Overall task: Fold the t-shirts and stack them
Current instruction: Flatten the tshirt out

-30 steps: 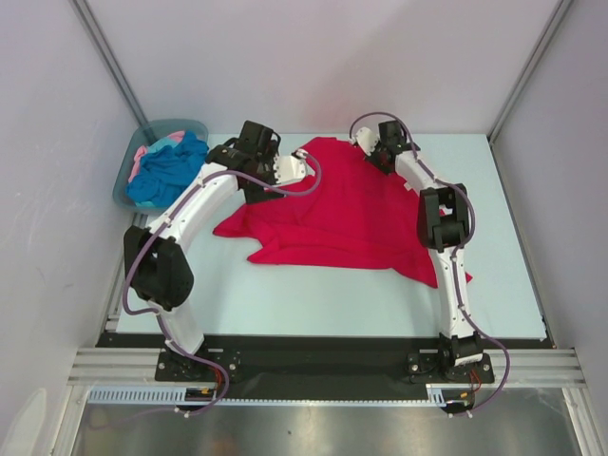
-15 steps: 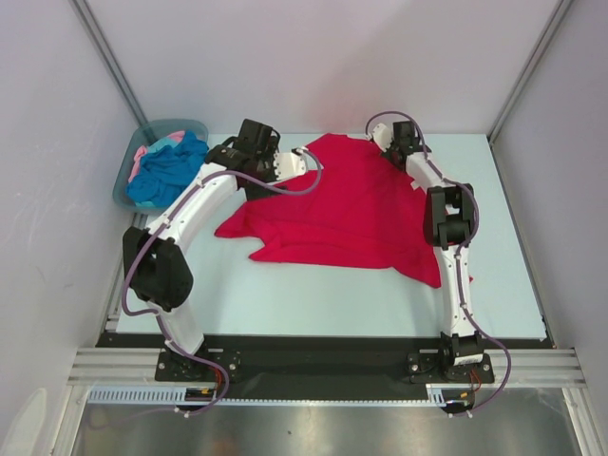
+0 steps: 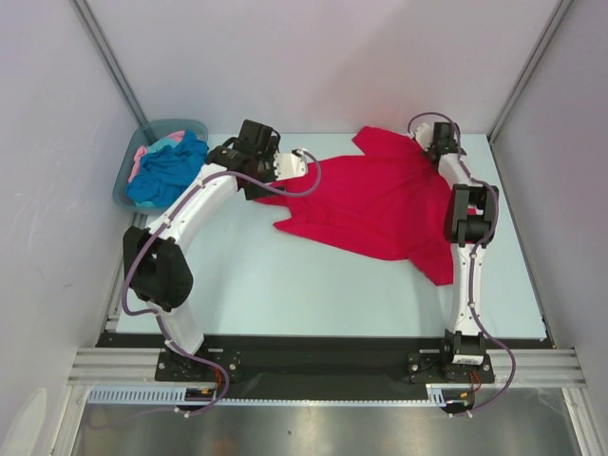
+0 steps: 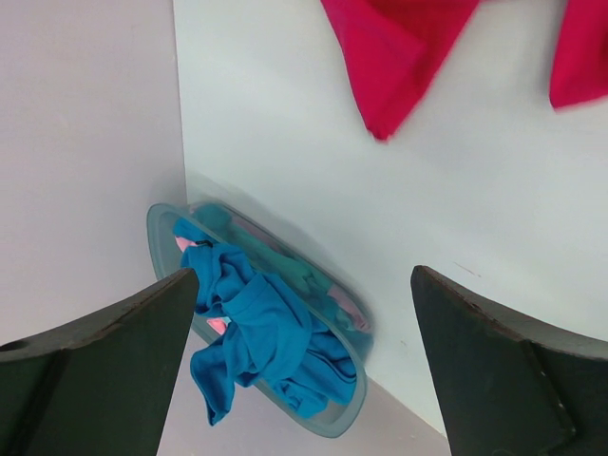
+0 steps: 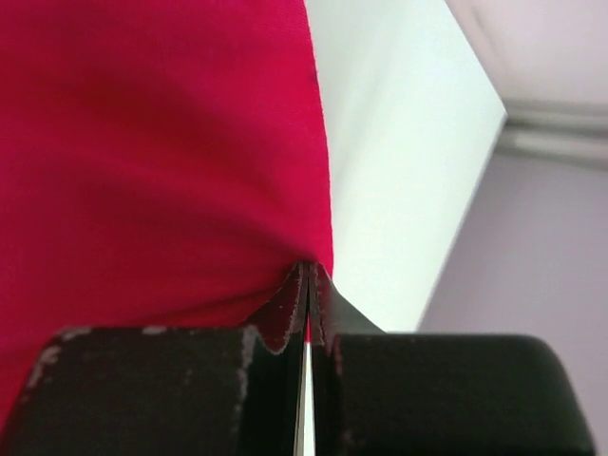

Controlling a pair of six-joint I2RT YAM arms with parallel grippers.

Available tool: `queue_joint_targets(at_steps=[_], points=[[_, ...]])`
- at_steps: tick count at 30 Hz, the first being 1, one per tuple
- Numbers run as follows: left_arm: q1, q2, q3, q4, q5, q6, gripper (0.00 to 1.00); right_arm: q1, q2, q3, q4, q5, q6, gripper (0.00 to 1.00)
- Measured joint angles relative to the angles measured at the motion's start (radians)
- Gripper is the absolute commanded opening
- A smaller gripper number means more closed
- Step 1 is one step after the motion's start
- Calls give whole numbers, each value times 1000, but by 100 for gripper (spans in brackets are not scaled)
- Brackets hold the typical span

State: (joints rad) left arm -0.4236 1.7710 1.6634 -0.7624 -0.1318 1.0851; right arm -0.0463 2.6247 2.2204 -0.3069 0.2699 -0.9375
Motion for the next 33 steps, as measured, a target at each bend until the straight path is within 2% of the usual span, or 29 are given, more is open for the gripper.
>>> queue_joint_targets(at_steps=[5, 6, 7, 8, 10, 11, 14, 19, 26, 33], points=[[0, 0, -27, 55, -16, 15, 100, -79, 2, -10, 6, 60, -23, 2], [0, 0, -41, 79, -19, 16, 100, -88, 2, -14, 9, 72, -26, 10], [0, 0, -55, 105, -23, 15, 100, -93, 2, -15, 9, 83, -26, 31], [0, 0, -74, 143, -24, 15, 100, -94, 2, -15, 7, 91, -22, 41], [-1, 0, -113, 231, -26, 14, 100, -93, -11, -16, 11, 113, -21, 61], [-2, 1, -130, 269, -24, 14, 100, -90, -26, -23, 0, 114, -10, 64], [-9, 3, -143, 330, 0, 6, 100, -72, -98, -61, -86, 85, 30, 69], [-52, 2, -148, 369, 149, 4, 100, 32, -248, -124, -216, 18, 80, 70], [-99, -15, -298, 370, 362, 133, 100, 207, -438, -145, -261, -24, 80, 70], [-99, -3, -394, 372, 407, 259, 100, 169, -460, -150, -297, -3, 80, 70]])
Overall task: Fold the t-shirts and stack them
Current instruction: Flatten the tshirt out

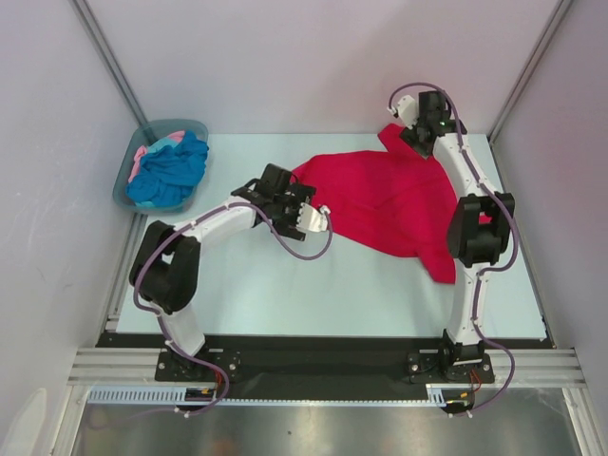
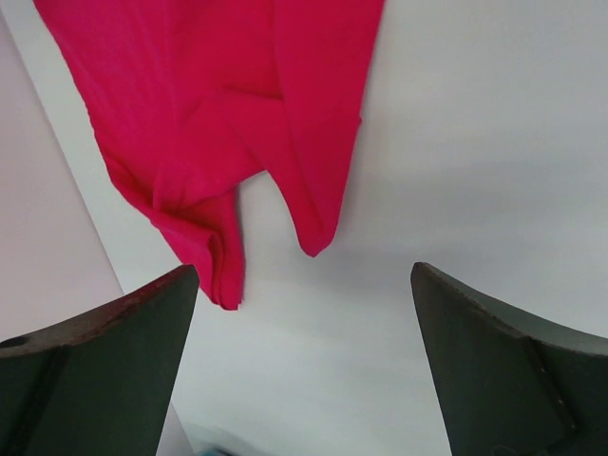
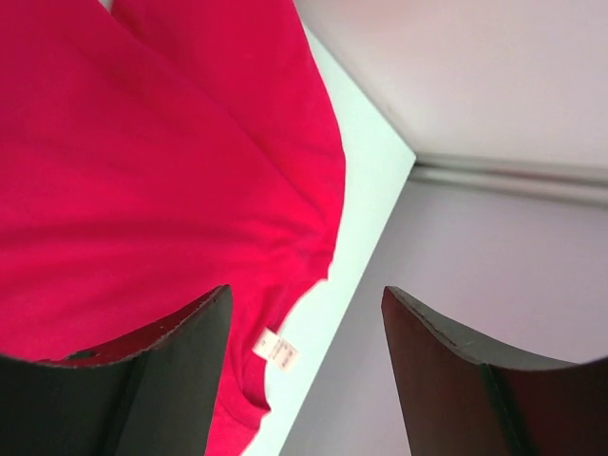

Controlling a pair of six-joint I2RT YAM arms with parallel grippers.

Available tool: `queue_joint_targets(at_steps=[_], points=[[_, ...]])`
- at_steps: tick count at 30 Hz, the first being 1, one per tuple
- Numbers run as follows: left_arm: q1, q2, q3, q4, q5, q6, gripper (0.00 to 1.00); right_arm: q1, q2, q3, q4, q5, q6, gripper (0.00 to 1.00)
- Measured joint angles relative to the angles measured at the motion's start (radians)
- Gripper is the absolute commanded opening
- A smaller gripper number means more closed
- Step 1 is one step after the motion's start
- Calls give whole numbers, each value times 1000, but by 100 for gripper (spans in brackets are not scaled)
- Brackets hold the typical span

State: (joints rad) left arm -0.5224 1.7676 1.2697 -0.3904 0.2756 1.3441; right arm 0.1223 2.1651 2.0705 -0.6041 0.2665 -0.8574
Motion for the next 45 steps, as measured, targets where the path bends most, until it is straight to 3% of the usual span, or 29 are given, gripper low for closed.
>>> queue_joint_targets(at_steps=[8, 15, 18, 22, 27, 29, 31, 40, 45], points=[[0, 85, -19, 47, 2, 90, 99, -22, 0, 0, -29, 33, 1, 70], [0, 171, 4, 71, 1, 120, 91, -15, -1, 0, -31, 40, 3, 70], [0, 190, 35, 84, -2, 124, 81, -14, -2, 0, -32, 40, 10, 70], [0, 205, 48, 90, -4, 124, 59, -14, -3, 0, -32, 41, 14, 69], [0, 208, 50, 85, -10, 133, 45, -14, -3, 0, -32, 42, 16, 69], [0, 208, 52, 76, -11, 132, 30, -14, -3, 0, -32, 42, 16, 69], [0, 207, 53, 63, -13, 129, 1, -14, -3, 0, -32, 42, 16, 69], [0, 145, 69, -83, -55, 151, 0, -12, -3, 14, -29, 41, 16, 69], [0, 108, 214, -296, -105, 161, 0, -12, -3, 19, -27, 40, 16, 68]])
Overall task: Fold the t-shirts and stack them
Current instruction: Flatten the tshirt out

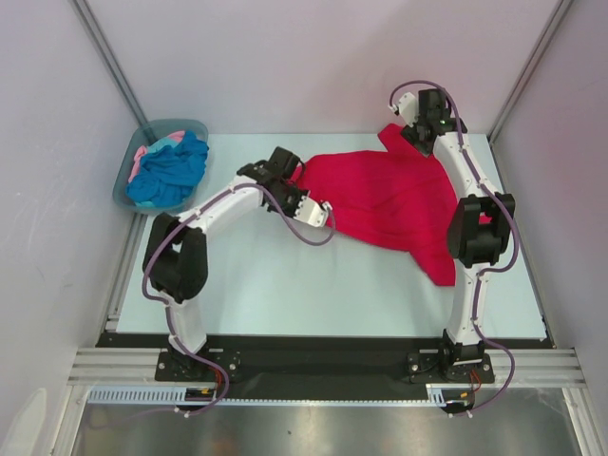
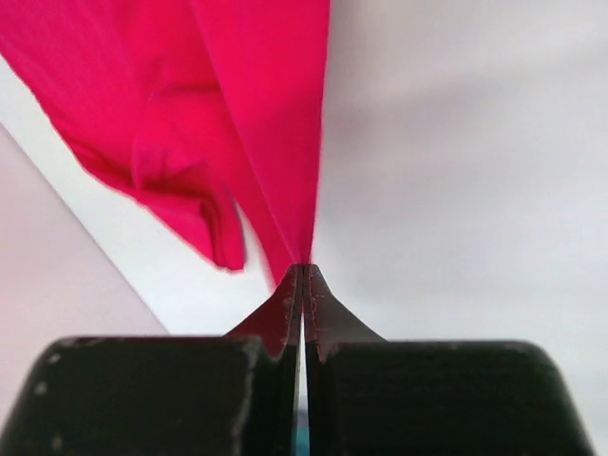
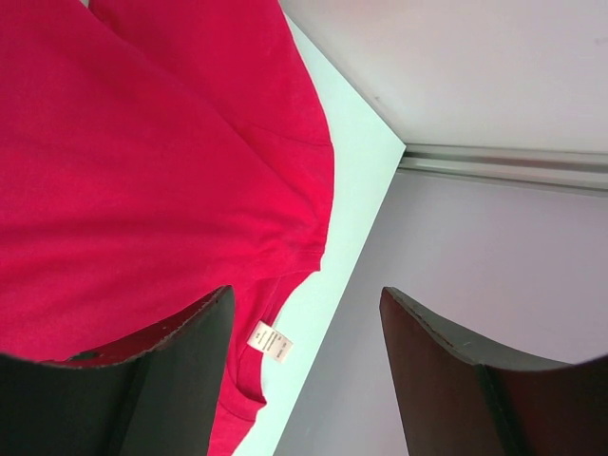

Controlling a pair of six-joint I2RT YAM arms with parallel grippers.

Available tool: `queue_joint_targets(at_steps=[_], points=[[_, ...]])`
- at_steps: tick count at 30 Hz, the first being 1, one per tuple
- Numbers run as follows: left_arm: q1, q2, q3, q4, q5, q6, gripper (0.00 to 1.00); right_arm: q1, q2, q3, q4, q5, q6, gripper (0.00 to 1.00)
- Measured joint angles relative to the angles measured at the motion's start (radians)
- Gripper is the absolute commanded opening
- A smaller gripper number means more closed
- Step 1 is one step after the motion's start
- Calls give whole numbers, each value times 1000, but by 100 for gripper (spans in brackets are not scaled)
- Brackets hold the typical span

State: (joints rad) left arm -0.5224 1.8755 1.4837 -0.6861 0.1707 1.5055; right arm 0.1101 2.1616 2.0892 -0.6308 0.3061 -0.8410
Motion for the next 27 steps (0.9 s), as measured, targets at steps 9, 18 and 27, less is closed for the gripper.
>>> queue_joint_targets(at_steps=[9, 18, 27], points=[[0, 4, 316, -484, -55, 1, 0, 8, 0, 0, 1, -11, -8, 68], [-7, 55, 246, -615, -12, -21, 0, 17, 0, -2, 16, -27, -24, 67], [-76, 81, 130, -629, 63, -91, 0, 28, 0, -25, 15, -34, -27, 67]])
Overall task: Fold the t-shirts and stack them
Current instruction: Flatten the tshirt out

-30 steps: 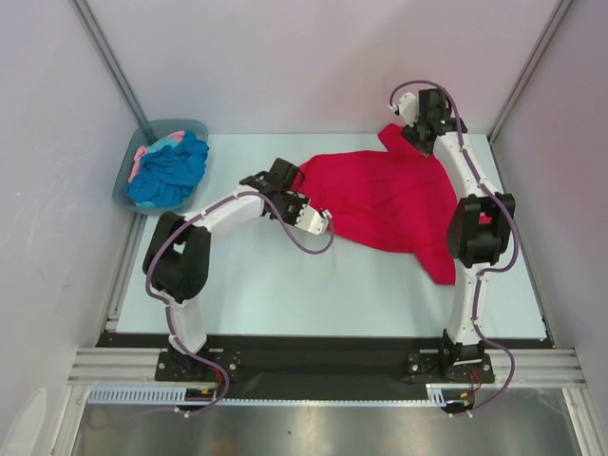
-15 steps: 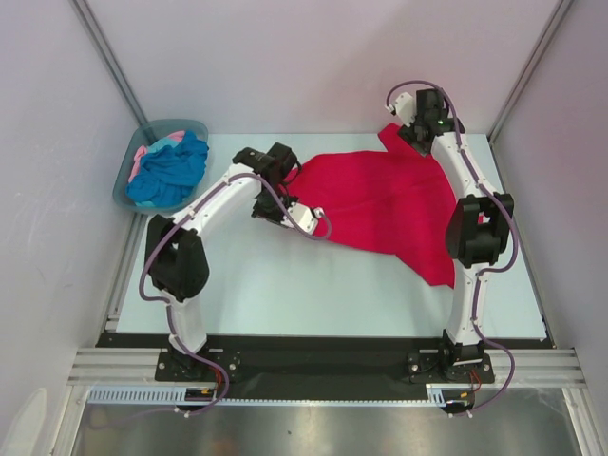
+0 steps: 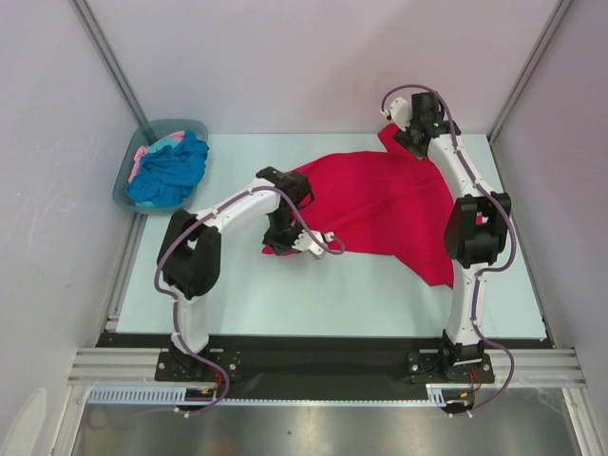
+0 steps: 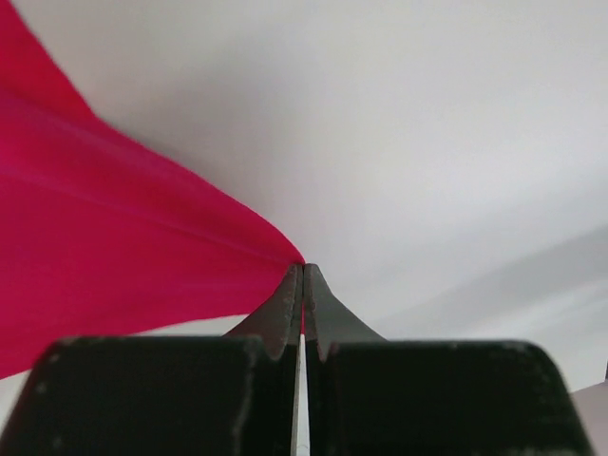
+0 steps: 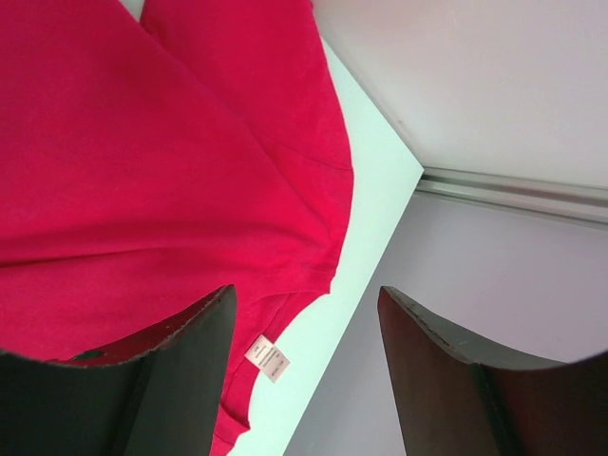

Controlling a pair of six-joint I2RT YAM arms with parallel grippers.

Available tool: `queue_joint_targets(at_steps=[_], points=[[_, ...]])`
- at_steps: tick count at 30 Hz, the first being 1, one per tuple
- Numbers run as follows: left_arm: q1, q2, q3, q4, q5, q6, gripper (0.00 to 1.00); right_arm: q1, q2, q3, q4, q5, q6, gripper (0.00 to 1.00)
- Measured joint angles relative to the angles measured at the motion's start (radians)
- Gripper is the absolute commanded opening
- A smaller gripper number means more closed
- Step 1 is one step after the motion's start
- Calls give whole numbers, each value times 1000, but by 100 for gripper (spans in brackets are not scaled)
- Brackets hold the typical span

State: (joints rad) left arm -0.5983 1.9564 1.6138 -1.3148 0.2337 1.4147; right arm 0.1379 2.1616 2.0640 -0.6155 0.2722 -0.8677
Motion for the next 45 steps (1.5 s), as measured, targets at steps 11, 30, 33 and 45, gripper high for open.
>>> queue_joint_targets(at_steps=[11, 30, 33, 45], points=[[-10, 9, -23, -18, 19, -39, 85, 16, 0, -21, 3, 0, -5, 68], [167, 215, 554, 141, -151, -130, 65, 22, -8, -99, 30, 20, 3, 67], [159, 288, 542, 215, -141, -156, 58, 26, -9, -100, 32, 25, 3, 67], [156, 381, 513, 444, -126, -204, 54, 31, -17, -104, 48, 35, 3, 67]])
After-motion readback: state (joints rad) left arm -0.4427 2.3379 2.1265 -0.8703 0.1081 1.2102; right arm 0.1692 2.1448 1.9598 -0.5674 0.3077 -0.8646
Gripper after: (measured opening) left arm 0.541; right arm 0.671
